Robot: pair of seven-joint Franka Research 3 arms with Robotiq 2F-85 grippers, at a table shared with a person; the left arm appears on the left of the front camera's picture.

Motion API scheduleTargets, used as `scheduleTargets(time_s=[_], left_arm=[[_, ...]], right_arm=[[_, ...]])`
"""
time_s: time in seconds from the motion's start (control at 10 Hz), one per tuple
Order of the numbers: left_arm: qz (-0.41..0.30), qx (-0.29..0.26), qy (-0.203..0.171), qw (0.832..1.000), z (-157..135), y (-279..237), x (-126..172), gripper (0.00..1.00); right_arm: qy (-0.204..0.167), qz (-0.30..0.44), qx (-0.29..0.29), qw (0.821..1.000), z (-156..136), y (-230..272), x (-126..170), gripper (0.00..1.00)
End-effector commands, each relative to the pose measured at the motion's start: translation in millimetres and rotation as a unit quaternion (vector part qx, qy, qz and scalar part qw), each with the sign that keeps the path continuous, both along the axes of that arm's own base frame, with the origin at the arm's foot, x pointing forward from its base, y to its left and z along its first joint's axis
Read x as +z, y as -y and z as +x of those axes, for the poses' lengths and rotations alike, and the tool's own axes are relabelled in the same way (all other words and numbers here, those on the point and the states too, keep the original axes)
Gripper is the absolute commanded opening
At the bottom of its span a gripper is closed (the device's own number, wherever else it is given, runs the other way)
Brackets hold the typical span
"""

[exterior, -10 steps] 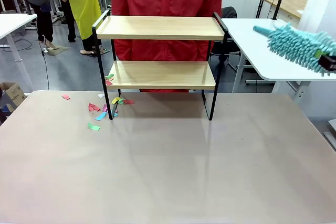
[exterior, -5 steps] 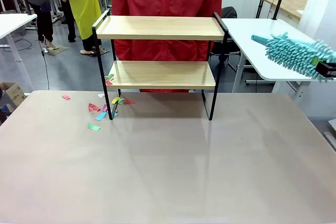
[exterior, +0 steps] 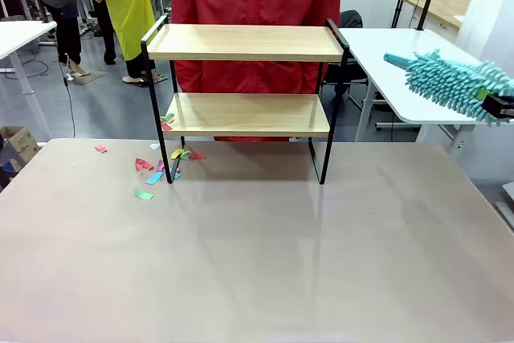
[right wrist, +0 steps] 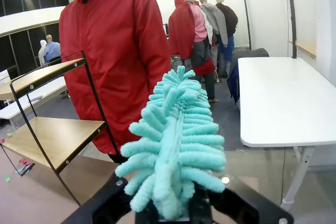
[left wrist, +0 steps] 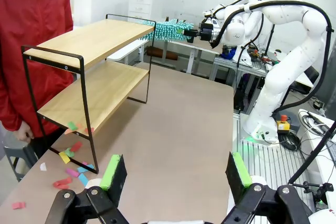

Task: Clean the shelf.
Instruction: Hand the Duster back to the human.

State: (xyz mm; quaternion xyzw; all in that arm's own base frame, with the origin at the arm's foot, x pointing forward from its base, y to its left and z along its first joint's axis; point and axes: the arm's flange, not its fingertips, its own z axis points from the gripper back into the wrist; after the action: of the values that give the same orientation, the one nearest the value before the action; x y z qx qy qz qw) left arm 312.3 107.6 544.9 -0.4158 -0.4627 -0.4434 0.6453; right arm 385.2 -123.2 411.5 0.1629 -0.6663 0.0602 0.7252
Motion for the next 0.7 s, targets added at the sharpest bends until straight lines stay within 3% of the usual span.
scheduleTargets(time_s=[0.0, 0.6], left_arm=[[-0.015, 0.001, 0.004, 1.000, 0.5, 1.1, 4.0, 1.00], [-0.015, 0.001, 0.004, 1.000, 0.5, 1.1, 4.0, 1.00]], right_arm=[[0.002, 0.000, 0.000, 1.000, -0.4, 0.0, 3.0, 0.16], [0.002, 0.000, 0.000, 1.000, -0.4, 0.0, 3.0, 0.16]])
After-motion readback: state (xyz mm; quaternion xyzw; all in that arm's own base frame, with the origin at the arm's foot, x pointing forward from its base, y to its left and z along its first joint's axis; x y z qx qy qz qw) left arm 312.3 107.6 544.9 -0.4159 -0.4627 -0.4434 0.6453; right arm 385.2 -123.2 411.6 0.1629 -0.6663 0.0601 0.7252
